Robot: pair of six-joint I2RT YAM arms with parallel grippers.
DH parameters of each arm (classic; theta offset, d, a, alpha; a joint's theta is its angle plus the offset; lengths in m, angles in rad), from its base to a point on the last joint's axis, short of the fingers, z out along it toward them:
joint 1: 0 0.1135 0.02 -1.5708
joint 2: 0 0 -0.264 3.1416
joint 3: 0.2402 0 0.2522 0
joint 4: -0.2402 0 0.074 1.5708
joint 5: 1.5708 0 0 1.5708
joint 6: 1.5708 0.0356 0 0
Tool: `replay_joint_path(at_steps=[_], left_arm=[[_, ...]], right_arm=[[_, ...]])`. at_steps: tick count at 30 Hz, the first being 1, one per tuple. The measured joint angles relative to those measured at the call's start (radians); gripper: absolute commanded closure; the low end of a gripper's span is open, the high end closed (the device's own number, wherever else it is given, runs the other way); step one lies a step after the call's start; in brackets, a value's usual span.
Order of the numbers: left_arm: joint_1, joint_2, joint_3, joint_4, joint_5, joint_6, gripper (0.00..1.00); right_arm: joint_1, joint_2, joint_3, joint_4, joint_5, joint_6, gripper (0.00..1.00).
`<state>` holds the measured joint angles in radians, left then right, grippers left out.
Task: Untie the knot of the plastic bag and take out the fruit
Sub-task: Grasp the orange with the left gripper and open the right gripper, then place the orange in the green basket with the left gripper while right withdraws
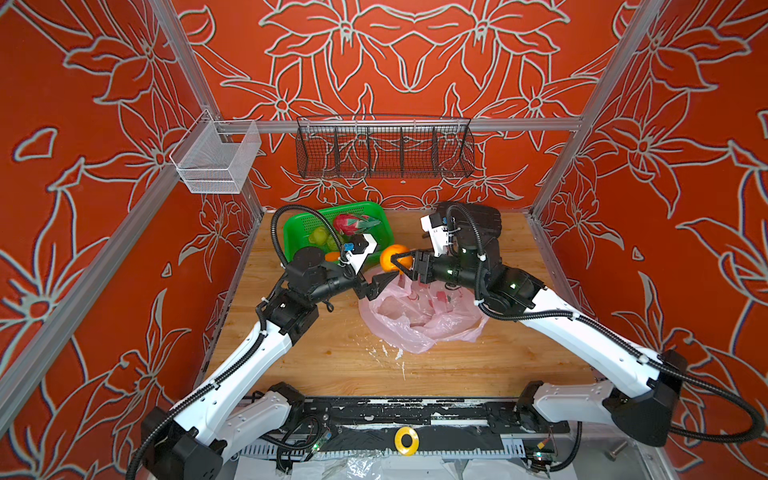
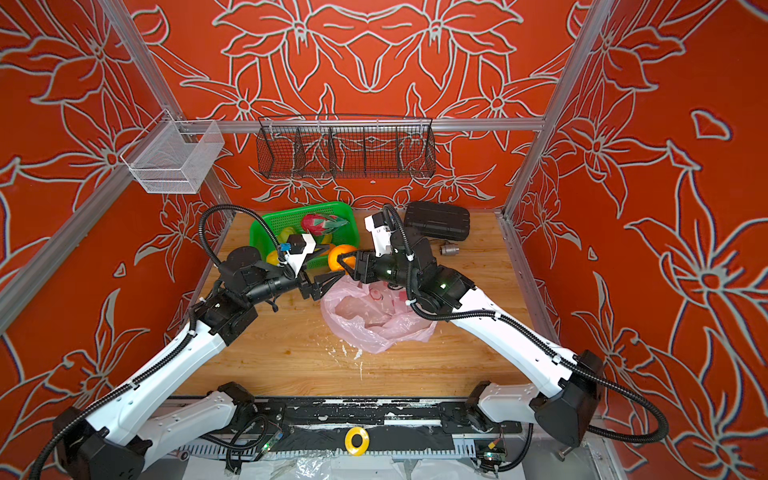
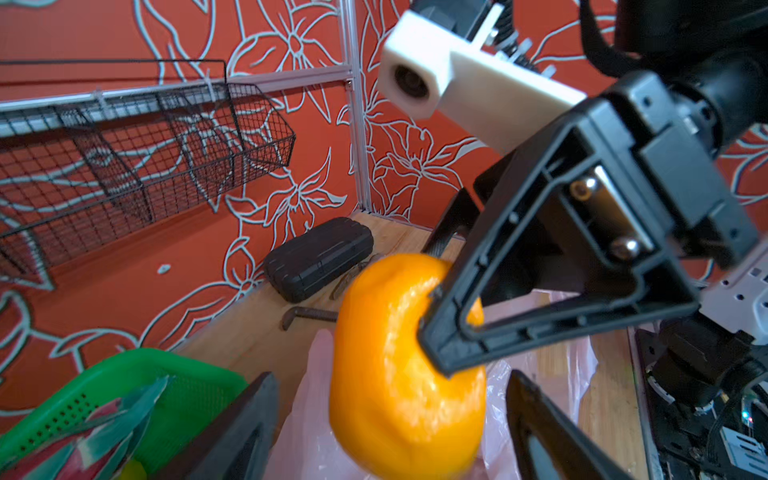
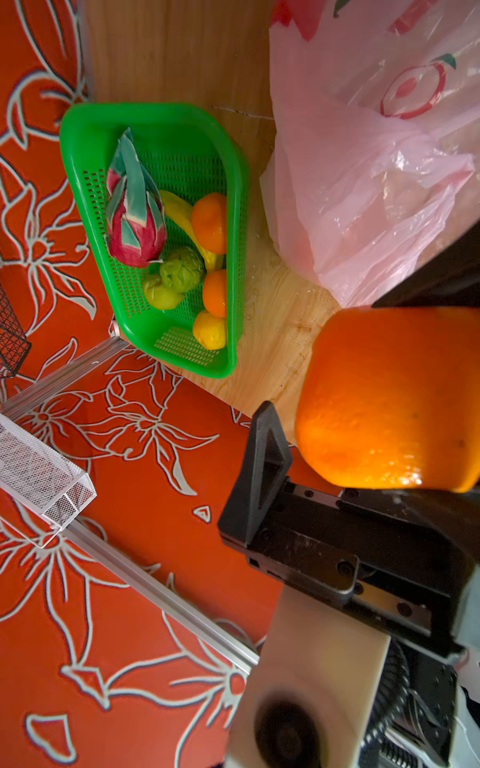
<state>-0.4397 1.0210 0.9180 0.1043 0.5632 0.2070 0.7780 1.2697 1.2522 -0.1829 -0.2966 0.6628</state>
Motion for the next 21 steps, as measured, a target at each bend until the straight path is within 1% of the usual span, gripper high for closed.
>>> replay_joint_path(at_steps=[2,5,7,8,9,11,13,15,16,17,19,21], left_arm=[[0.000,0.018,0.024,-0.008,0.031,0.025,0.20],[0.000,0.040,0.046,-0.018,0.091,0.051,0.31],[0.000,0.050,0.057,-0.031,0.116,0.063,0.35],[0.002,0.057,0.064,-0.040,0.121,0.068,0.39],[0.004,0.063,0.072,-0.049,0.122,0.076,0.46],[0.009,0.074,0.080,-0.063,0.120,0.089,0.57],[0.010,0.080,0.084,-0.068,0.120,0.104,0.60],[0.010,0.082,0.086,-0.073,0.120,0.105,0.61],[0.010,0.082,0.089,-0.077,0.117,0.105,0.62],[0.009,0.082,0.092,-0.082,0.114,0.099,0.62],[0.004,0.084,0.103,-0.096,0.104,0.077,0.63],[-0.003,0.094,0.120,-0.114,0.068,0.047,0.63]], right_arm=[[0.000,0.000,0.000,0.004,-0.011,0.008,0.56],[-0.001,0.000,0.000,0.016,-0.028,0.024,0.56],[-0.004,0.000,0.000,0.015,-0.036,0.034,0.56],[-0.004,0.000,0.000,0.015,-0.039,0.038,0.56],[-0.004,0.000,-0.001,0.014,-0.043,0.045,0.56],[-0.006,-0.002,-0.002,0.010,-0.048,0.058,0.55],[-0.011,-0.002,-0.002,0.006,-0.053,0.072,0.54],[-0.011,-0.002,-0.003,0.004,-0.053,0.077,0.44],[-0.012,-0.002,-0.003,0.004,-0.053,0.078,0.32],[-0.012,-0.004,-0.003,0.006,-0.052,0.078,0.24],[-0.012,-0.014,-0.006,0.014,-0.039,0.068,0.15],[-0.011,-0.037,-0.019,0.020,-0.019,0.062,0.10]])
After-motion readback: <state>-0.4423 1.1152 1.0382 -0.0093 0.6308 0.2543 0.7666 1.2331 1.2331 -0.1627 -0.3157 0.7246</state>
